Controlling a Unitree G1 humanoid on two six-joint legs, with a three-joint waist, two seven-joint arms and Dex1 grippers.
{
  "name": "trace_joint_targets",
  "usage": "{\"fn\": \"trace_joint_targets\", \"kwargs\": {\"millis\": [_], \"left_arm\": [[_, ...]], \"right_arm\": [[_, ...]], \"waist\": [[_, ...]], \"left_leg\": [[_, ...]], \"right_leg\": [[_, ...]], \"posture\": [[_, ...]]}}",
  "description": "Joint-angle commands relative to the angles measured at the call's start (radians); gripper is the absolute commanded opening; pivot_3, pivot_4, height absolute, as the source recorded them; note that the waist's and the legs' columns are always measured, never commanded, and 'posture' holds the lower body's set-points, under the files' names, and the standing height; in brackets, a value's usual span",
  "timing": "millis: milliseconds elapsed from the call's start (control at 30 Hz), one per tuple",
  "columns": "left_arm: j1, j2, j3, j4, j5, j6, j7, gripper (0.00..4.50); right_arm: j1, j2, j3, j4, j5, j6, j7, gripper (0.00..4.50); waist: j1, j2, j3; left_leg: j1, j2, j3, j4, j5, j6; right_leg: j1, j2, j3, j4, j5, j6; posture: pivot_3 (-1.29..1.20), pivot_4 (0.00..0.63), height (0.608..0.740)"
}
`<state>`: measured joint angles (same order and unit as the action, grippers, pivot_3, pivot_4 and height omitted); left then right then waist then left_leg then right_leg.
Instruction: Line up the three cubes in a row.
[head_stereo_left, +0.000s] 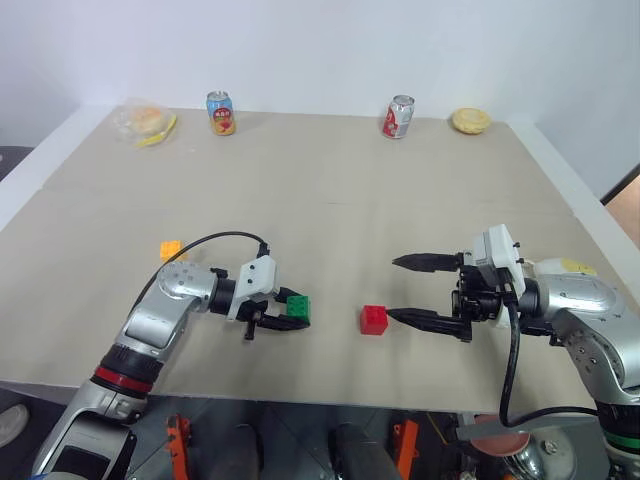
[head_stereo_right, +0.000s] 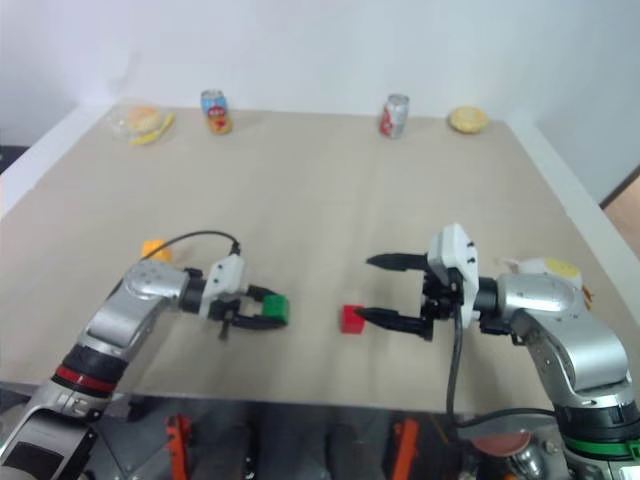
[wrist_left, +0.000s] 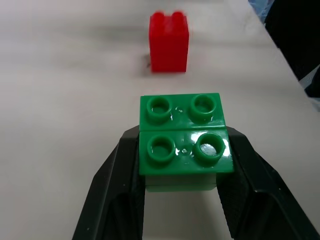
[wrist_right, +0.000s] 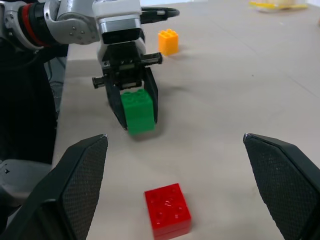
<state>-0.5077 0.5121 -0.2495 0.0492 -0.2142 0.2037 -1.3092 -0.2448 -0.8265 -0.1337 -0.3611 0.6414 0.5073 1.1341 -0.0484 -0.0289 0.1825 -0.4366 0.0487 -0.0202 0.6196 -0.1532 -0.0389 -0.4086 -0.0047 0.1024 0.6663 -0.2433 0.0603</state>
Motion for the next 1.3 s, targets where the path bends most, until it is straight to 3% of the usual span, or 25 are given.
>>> {"fn": "trace_joint_targets", "kwargs": {"millis": [33,400,1067,1133,1300], "left_arm": [[0.004,-0.008,-0.021,-0.032,0.005,0.006,0.024,1.36],[-0.042,-0.092,-0.082,0.027,0.042,0.051,0.100,1.36],[-0.057,-0.083,-0.132,0.057,0.079,0.038,0.062,1.36],[-0.059,-0.084,-0.132,0.060,0.081,0.037,0.061,2.39],[-0.058,-0.088,-0.124,0.040,0.055,0.031,0.049,4.04]], "right_arm": [[-0.003,-0.017,-0.029,-0.046,0.018,-0.001,-0.007,4.50],[0.009,-0.014,-0.022,-0.068,0.017,0.007,-0.033,4.50],[0.013,-0.017,-0.019,-0.071,0.009,0.002,-0.049,4.50],[0.012,-0.016,-0.018,-0.069,0.009,0.002,-0.048,4.50],[0.009,-0.016,-0.018,-0.063,0.011,0.001,-0.042,4.50]], "waist": [[0.000,0.000,0.000],[0.001,0.000,0.000],[0.001,0.000,0.000],[0.001,0.000,0.000],[0.001,0.000,0.000]], "left_leg": [[0.000,0.000,0.000,0.000,0.000,0.000],[-0.002,-0.001,0.001,0.000,0.001,0.000],[-0.002,-0.001,0.001,0.000,0.001,0.000],[-0.002,-0.001,0.001,0.000,0.001,0.000],[-0.002,-0.001,0.001,0.000,0.001,0.000]], "right_leg": [[0.000,0.000,0.000,0.000,0.000,0.000],[-0.001,0.000,0.001,0.000,-0.002,0.002],[0.000,0.000,0.001,0.000,-0.002,0.002],[0.000,0.000,0.001,0.000,-0.002,0.002],[0.000,0.000,0.001,0.000,-0.002,0.002]], "posture": [[0.00,0.150,0.733],[0.00,0.150,0.733],[0.00,0.150,0.733],[0.00,0.150,0.733],[0.00,0.150,0.733]]}}
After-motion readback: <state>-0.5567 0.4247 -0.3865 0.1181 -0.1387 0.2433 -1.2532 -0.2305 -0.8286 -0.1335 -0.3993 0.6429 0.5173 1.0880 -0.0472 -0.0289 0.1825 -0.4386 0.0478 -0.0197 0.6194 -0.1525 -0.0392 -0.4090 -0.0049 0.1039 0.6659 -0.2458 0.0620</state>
